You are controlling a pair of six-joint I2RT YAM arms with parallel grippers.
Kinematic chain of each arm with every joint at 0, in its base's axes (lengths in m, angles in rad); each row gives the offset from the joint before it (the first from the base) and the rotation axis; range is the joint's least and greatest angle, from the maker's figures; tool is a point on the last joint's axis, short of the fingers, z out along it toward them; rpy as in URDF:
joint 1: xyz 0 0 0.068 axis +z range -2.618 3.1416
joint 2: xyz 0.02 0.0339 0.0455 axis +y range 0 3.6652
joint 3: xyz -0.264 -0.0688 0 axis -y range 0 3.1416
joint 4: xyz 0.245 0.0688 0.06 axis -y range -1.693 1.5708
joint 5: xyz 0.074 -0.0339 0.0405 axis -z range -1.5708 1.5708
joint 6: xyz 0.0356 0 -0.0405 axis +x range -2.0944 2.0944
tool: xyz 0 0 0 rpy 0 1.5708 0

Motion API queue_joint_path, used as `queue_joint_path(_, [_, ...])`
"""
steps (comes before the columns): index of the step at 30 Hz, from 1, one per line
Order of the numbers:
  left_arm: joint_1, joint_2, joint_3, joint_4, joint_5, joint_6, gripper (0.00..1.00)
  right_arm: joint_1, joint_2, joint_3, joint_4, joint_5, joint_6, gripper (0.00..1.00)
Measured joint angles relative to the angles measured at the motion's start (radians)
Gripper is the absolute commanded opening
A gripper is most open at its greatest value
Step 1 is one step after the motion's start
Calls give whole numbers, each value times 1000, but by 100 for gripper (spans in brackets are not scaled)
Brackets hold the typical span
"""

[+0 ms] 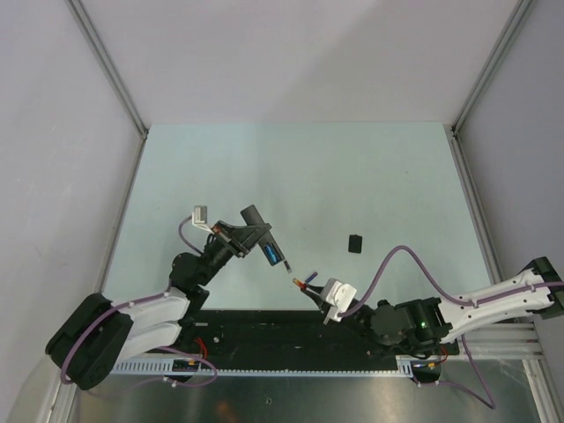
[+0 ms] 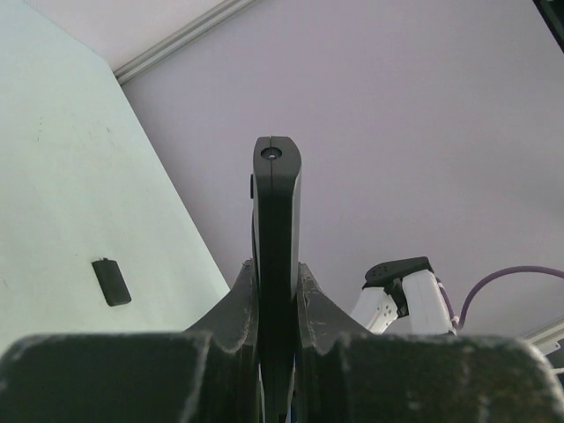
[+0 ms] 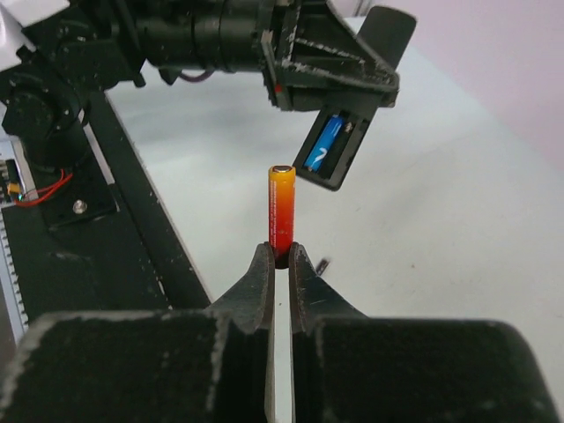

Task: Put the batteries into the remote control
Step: Load the battery into the remote control.

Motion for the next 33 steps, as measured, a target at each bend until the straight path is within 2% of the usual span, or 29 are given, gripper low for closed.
queue_joint_path(6, [0,-36,-10,2,-21,0,0,6,9,0,104,30,-71,0])
queue_joint_path(10, [0,-37,-10,2,-26,0,0,-3,12,4,126,65,-63,0])
queue_joint_path(11, [0,-37,-10,2,-26,0,0,-27,16,20,86,72,4,0])
queue_joint_path(13, [0,-30,-10,3,-26,0,0,-146,61,124,-99,32,181,0])
queue_joint_path(15, [0,-13,-10,5,-27,-2,0,-348,162,332,-320,-71,356,0])
queue_joint_path(18, [-1,17,-10,6,-26,-2,0,-496,242,537,-493,-170,520,0])
queue_joint_path(21, [-1,59,-7,7,-23,-2,0,-526,281,650,-629,-318,622,0])
queue_joint_path(25, [-1,92,9,5,-20,-2,0,-568,381,752,-734,-472,673,0])
queue_joint_path(33, [-1,125,41,9,2,-13,0,-585,504,767,-923,-693,699,0])
